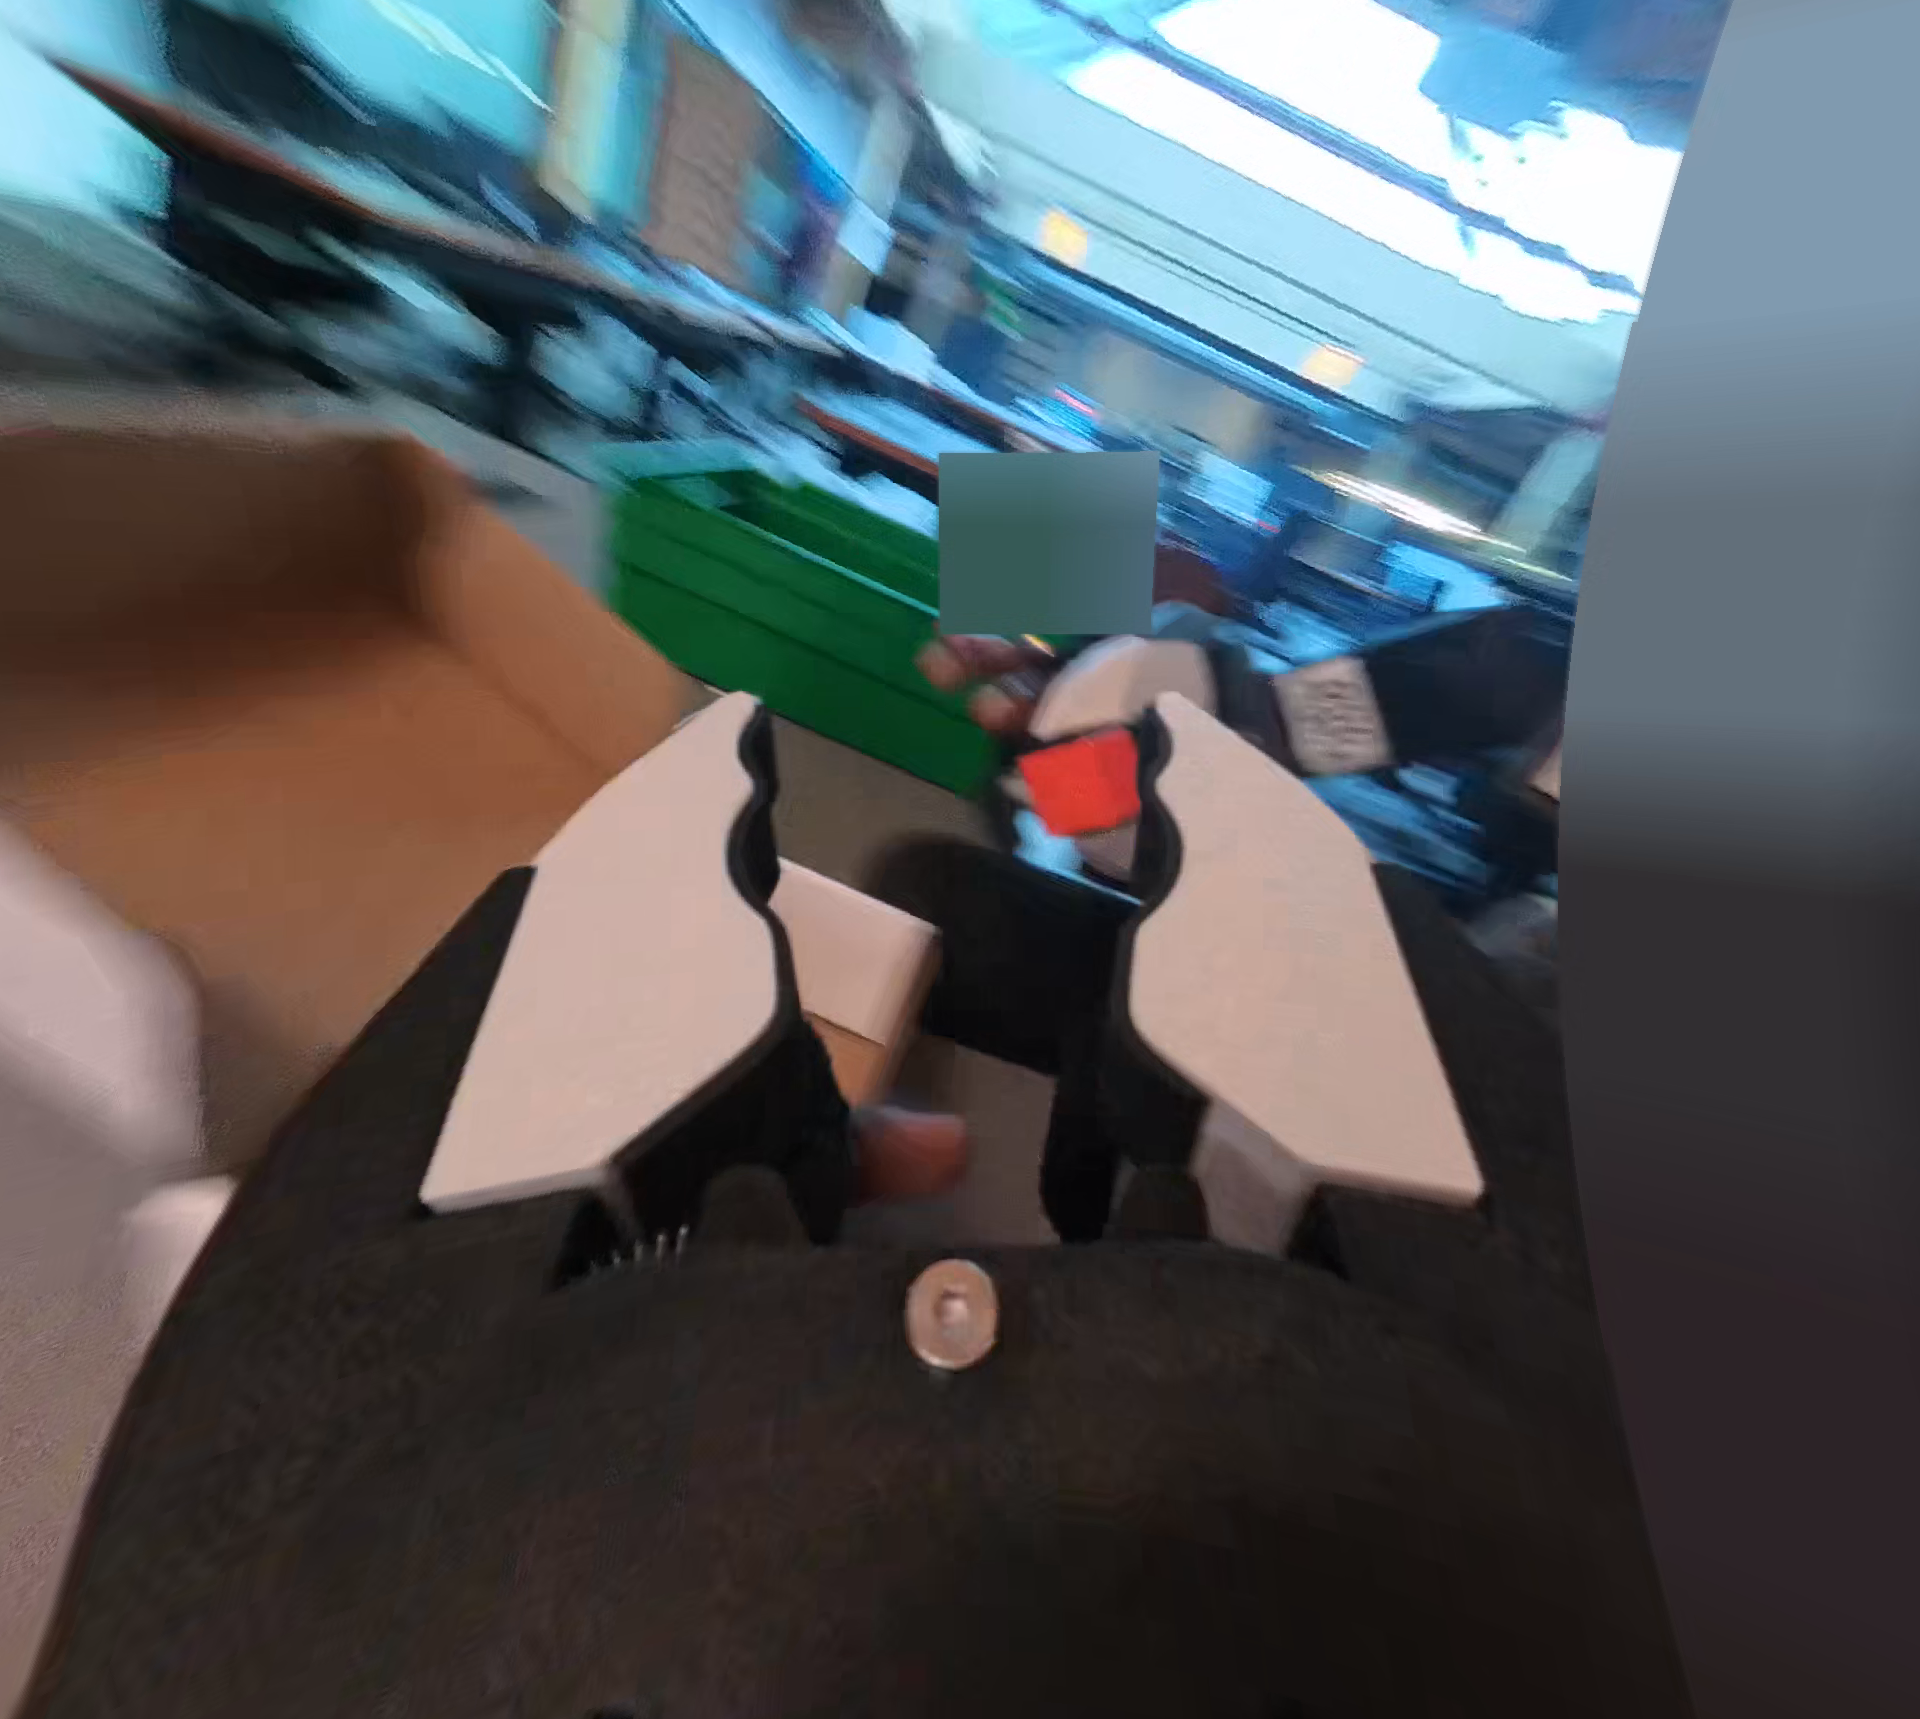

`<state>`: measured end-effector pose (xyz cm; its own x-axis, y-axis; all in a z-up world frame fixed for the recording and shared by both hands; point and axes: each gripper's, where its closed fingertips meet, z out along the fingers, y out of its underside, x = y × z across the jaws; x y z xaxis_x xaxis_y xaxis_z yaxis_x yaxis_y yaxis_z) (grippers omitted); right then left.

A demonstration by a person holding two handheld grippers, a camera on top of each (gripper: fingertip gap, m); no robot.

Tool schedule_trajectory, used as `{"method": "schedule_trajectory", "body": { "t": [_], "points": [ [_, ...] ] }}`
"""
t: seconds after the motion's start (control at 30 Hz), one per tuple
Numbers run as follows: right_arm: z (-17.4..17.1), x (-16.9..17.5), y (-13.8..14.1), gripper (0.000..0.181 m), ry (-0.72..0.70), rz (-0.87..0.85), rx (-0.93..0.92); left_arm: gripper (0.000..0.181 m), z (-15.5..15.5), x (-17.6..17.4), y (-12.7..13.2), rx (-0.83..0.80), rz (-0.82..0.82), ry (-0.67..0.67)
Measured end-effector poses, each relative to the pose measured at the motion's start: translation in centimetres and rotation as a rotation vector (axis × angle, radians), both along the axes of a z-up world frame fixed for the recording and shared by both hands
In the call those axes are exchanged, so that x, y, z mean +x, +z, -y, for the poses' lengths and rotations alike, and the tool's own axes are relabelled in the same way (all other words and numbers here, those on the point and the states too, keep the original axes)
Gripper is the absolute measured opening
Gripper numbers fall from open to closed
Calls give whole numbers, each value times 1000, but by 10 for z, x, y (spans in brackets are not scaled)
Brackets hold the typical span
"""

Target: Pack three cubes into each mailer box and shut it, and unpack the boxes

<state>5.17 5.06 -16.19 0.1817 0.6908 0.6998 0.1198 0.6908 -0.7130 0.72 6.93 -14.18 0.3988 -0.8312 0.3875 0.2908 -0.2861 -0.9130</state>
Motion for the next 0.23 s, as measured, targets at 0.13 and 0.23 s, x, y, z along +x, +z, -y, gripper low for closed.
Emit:
{"method": "schedule_trajectory", "body": {
  "t": [0.13,0.23],
  "points": [
    [-30,-1,-31,22,-34,437,-257,82,-31,-72,20,294,-61,478],
    [-47,-4,-51,22,-62,738,-412,93,-35,-86,16,323,-106,527]
  ]
}}
